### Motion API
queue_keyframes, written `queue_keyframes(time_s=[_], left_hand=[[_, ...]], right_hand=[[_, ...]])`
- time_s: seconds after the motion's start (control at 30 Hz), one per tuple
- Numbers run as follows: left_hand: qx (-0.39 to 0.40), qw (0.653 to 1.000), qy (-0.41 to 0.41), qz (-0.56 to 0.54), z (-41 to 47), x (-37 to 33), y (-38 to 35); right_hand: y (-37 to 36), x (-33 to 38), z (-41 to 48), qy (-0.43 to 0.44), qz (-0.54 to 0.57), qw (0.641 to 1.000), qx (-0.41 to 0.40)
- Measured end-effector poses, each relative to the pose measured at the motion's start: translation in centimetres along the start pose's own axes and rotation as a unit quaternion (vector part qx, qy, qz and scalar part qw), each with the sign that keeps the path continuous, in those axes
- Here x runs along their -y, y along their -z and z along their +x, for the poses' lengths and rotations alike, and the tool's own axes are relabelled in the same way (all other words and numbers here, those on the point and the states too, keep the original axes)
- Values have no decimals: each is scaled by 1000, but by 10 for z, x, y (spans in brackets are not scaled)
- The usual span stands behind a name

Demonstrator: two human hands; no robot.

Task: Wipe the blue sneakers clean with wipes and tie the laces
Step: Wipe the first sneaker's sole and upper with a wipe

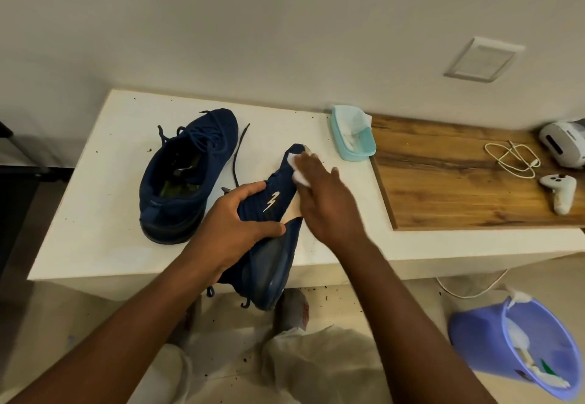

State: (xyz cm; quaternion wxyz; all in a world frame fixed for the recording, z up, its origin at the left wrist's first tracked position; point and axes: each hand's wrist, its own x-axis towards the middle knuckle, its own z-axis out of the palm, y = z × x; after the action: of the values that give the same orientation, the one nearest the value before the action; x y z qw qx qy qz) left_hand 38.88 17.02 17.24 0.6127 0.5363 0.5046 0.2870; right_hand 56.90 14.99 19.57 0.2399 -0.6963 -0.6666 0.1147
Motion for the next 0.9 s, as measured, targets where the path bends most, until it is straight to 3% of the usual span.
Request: queue_keyframes(time_s=[0.07,0.2,0.4,0.47,0.53,0.6,0.67,0.73,0.83,0.9], left_hand=[[-3,1000,-5,5,-1,-2,0],[-3,1000,-18,2,-2,-2,-3],[-13,999,14,-38,0,-3,4],[-1,999,16,-41,-3,-5,7],[13,999,13,-38,-5,-7,5],[12,998,17,-56,-4,-9,4],[6,992,37,-117,-1,-10,2],[11,983,57,-174,3,-9,0],[13,980,62,-191,5,-7,-2],[9,981,60,-185,6,-7,-2]], right_hand=[[-15,2,-4,7,-62,997,36],[-18,2,-26,6,-36,999,28],[-21,26,-64,-14,131,990,56],[-14,37,-68,-68,222,972,44],[0,39,-62,-184,362,914,8],[16,31,-52,-306,511,802,-30],[31,20,-48,-358,635,682,-63],[43,13,-48,-363,711,595,-95],[53,8,-49,-353,760,537,-99],[53,5,-50,-353,765,529,-102]])
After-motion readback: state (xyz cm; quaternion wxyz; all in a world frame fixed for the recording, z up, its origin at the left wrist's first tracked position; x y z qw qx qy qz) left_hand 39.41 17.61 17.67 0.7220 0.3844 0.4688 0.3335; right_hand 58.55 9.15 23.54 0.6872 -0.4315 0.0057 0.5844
